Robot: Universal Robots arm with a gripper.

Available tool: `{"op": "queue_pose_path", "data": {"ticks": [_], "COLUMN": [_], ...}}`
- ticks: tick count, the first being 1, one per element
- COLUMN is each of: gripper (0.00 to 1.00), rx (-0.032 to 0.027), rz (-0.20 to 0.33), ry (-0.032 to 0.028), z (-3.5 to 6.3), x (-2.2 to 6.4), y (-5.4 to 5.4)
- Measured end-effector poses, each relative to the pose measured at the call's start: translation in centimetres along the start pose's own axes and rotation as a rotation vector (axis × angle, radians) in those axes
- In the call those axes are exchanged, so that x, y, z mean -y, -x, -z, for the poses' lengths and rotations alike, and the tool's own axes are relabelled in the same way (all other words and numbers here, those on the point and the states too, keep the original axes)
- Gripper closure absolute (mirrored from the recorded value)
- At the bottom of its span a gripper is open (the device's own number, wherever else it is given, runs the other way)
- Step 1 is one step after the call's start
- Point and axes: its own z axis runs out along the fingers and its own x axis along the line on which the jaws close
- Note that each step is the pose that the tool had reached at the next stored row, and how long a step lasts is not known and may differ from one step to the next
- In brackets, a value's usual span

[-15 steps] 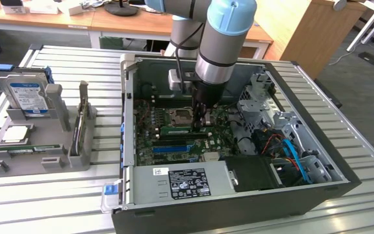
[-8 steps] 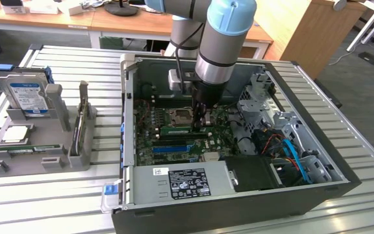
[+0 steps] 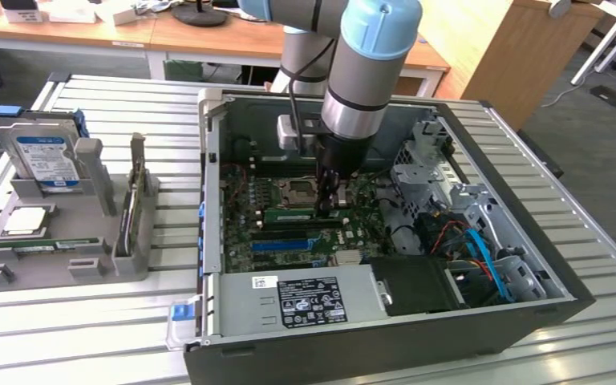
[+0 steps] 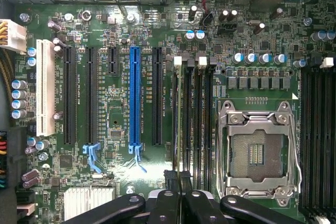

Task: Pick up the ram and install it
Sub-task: 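Insert the ram into the slot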

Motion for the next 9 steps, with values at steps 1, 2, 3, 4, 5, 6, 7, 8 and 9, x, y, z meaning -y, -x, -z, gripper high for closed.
{"op": "queue_pose_path", "data": {"ticks": [1,2,3,4,5,6,7,8,9], "gripper": [0.88,0.88,0.88,0.88,0.88,0.88,0.88,0.88,0.88], "rx": [0.0,0.0,-0.0001,0.0,0.0001,0.0002,0.0,0.0,0.0], "rz": [0.0,0.0,0.0,0.0,0.0,0.0,0.0,0.0,0.0], "ry": [-0.0001,0.0,0.0,0.0,-0.0001,-0.0001,-0.0001,0.0,0.0], "z": [-0.01,-0.05,-0.08,-0.1,-0.13,-0.13,-0.13,-0.19,-0.19], "x": [0.0,0.0,0.0,0.0,0.0,0.0,-0.03,-0.03,-0.03], "y": [0.0,0.0,0.0,0.0,0.0,0.0,0.01,0.03,0.03]}}
